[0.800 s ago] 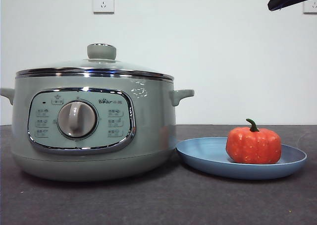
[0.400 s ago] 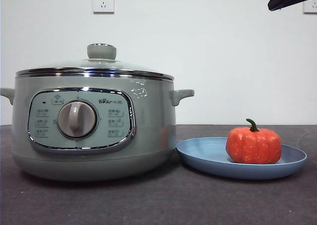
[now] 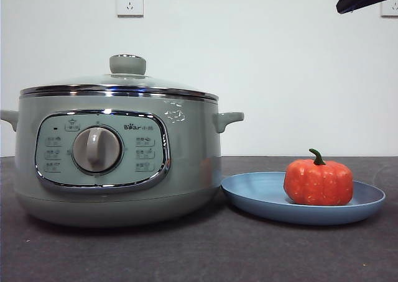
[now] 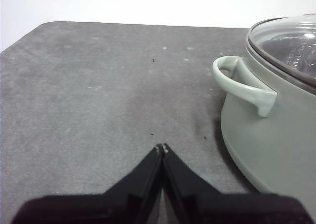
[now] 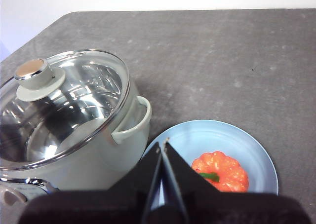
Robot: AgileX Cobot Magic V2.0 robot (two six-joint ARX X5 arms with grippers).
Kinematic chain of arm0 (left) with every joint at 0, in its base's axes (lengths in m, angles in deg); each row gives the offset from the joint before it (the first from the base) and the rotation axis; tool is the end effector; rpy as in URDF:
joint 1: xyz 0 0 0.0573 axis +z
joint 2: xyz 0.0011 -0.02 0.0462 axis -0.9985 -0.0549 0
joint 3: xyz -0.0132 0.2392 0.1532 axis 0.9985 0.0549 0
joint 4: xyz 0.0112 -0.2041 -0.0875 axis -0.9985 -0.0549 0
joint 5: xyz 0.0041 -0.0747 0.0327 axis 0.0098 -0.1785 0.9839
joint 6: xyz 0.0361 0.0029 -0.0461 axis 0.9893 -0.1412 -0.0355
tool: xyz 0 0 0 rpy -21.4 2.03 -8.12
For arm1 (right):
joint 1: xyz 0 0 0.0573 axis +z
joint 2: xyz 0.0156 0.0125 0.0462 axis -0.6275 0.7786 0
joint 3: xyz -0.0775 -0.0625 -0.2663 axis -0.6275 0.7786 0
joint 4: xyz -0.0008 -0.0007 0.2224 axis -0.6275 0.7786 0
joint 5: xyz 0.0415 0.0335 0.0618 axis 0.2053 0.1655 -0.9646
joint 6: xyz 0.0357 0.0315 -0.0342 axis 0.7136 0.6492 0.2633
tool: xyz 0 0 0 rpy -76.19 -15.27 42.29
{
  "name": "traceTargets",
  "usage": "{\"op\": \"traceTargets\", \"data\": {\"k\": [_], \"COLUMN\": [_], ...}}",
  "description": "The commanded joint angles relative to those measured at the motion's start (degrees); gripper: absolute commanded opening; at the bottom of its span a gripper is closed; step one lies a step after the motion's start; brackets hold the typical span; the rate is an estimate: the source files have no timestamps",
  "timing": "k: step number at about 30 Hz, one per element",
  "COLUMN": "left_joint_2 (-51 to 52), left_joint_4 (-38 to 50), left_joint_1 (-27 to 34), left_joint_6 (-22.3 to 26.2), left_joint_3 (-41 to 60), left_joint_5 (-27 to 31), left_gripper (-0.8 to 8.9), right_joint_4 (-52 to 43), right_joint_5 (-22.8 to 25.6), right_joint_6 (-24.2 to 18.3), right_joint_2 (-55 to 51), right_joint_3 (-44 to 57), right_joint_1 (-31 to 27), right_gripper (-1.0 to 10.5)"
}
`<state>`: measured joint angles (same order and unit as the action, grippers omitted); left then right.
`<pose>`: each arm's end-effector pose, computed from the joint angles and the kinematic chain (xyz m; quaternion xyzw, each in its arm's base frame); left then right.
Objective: Take the pumpkin out from the steamer,put the pumpkin in the blue plate,close the lid
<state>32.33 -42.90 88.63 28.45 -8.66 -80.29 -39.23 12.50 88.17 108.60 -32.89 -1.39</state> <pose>0.0497 0.0003 0.1508 -0.0297 0.1062 0.0032 0.9939 0.0923 0.0632 0.3011 0.0345 0.1947 0.2197 0.9553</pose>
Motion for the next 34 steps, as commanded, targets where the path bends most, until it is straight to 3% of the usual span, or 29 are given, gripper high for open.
{"op": "traceTargets", "data": {"k": [1, 3, 7, 11, 17, 22, 34], "left_joint_2": [0.2, 0.2, 0.2, 0.2, 0.2, 0.2, 0.2], "left_joint_4": [0.2, 0.2, 0.2, 0.2, 0.2, 0.2, 0.17], "left_joint_1": [0.2, 0.2, 0.2, 0.2, 0.2, 0.2, 0.2], "left_joint_6": [-0.2, -0.2, -0.2, -0.2, -0.2, -0.2, -0.2], "left_joint_3": [0.96, 0.96, 0.96, 0.96, 0.96, 0.96, 0.96], "left_joint_5": [-0.02, -0.02, -0.02, -0.02, -0.04, 0.0, -0.02], "left_gripper": [-0.03, -0.03, -0.03, -0.03, -0.03, -0.03, -0.03], "right_joint_4": [-0.24, -0.09, 2.03, 1.14, -6.58, -8.48, -9.25], "right_joint_5": [0.2, 0.24, 0.24, -1.01, -16.41, -16.98, -16.74], "right_joint_6": [0.55, 0.26, -7.91, -13.22, -13.16, -11.08, -9.73], "right_joint_2": [-0.11, -0.11, -2.1, -6.51, -18.45, -27.74, -38.38], "right_joint_3": [0.57, 0.57, 0.59, 3.08, 16.44, 27.15, 37.07], "right_joint_1": [0.04, 0.04, -0.74, -7.26, -23.91, -30.93, -31.74], "right_gripper": [-0.2, -0.2, -0.2, -0.2, -0.2, -0.2, -0.2]}}
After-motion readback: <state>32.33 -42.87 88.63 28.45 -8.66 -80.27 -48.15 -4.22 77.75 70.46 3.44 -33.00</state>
